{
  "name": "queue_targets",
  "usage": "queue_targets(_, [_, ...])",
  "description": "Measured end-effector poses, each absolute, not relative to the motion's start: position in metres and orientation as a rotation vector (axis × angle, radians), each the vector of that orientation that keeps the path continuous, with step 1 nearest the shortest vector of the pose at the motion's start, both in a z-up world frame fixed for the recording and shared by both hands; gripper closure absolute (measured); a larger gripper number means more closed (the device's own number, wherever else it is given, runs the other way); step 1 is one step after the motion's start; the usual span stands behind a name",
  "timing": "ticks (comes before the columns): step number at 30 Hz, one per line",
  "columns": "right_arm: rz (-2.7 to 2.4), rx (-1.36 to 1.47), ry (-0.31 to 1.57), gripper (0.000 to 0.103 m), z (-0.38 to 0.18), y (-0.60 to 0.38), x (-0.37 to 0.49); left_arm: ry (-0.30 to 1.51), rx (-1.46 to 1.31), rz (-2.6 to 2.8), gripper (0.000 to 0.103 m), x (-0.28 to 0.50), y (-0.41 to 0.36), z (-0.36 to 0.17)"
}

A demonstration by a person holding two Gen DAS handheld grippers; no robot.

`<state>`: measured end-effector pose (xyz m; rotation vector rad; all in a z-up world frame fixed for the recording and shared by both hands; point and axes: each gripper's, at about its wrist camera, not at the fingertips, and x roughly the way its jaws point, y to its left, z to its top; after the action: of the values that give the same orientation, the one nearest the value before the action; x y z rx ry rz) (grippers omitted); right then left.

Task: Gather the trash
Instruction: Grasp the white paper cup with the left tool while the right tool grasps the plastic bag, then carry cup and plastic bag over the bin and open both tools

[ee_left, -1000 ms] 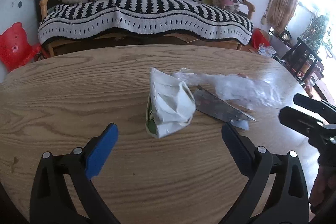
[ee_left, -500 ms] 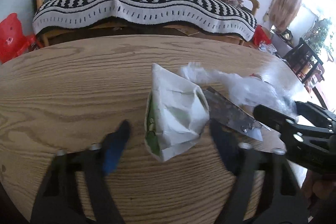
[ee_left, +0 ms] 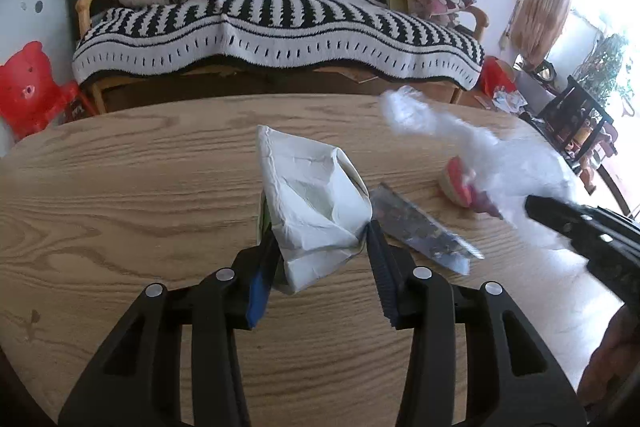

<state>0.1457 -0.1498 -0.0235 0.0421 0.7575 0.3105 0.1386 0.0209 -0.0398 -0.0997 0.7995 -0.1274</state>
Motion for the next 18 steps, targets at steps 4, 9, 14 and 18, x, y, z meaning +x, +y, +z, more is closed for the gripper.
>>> queue_targets(4, [0.269, 0.084, 0.748, 0.095, -0.01, -0.184, 0.124, 0.79, -0.085, -0.174, 0.06, 0.124, -0.001, -0.027])
queue_targets(9, [0.175, 0.14, 0.748, 0.095, 0.0, -0.246, 0.085, 0.781, -0.055, -0.265, 0.06, 0.104, -0.047, -0.014])
queue_targets(14, [0.074, 0.201, 0.757, 0.095, 0.005, -0.316, 0.044, 0.774, 0.0, -0.397, 0.06, 0.076, -0.113, -0.008])
queue_targets(18, [-0.024, 0.221, 0.758, 0.094, 0.003, -0.372, 0.008, 0.764, 0.053, -0.538, 0.06, 0.049, -0.183, -0.009])
